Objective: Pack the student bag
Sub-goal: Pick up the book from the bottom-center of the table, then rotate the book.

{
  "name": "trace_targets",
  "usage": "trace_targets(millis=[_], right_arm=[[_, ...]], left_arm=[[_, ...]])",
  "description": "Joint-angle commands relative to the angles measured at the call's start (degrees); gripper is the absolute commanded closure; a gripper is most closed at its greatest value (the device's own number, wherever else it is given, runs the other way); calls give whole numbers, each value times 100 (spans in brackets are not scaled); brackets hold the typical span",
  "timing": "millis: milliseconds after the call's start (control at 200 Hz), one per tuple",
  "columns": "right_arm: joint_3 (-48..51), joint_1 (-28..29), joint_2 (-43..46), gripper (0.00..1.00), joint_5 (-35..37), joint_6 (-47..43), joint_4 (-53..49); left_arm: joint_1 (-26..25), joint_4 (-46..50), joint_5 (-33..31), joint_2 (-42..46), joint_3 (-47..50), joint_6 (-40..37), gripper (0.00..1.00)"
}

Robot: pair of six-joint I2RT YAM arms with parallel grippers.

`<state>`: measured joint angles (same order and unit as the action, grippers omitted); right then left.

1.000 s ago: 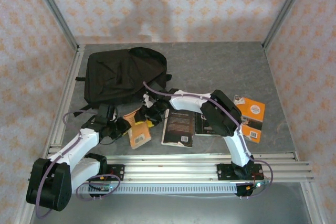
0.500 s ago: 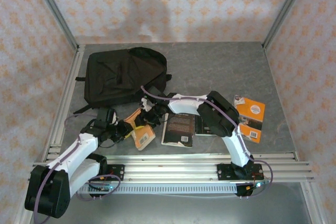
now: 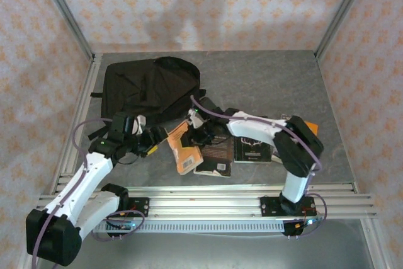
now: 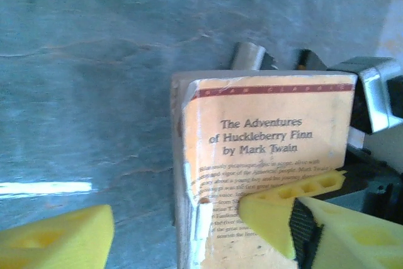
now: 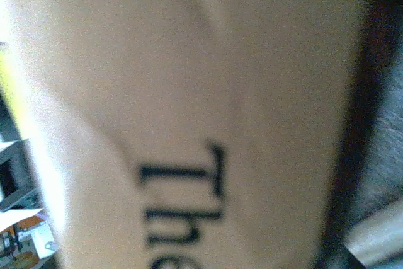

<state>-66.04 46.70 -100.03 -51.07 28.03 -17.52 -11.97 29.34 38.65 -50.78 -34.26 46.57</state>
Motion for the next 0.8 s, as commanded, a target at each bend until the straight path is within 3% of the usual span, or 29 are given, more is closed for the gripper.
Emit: trace_targets(millis=[0, 330, 465, 626, 796], right_arm=[[213, -106, 711, 100, -622, -294, 294], [-132, -371, 1470, 100, -1918, -326, 28], [-87, -606, 1866, 100, -1830, -360, -39], [355, -942, 2348, 100, -1832, 570, 977], [486, -978, 2678, 100, -1682, 807, 1178]], left_arm=[[-170, -383, 533, -66, -289, 14, 21], [-630, -358, 1033, -1003, -1447, -590, 20], [-747, -701, 1334, -1120, -1648, -359, 21], [-950, -1447, 1521, -1175, -1662, 164, 21], [-1026, -2436, 1556, -1118, -1582, 817, 25]])
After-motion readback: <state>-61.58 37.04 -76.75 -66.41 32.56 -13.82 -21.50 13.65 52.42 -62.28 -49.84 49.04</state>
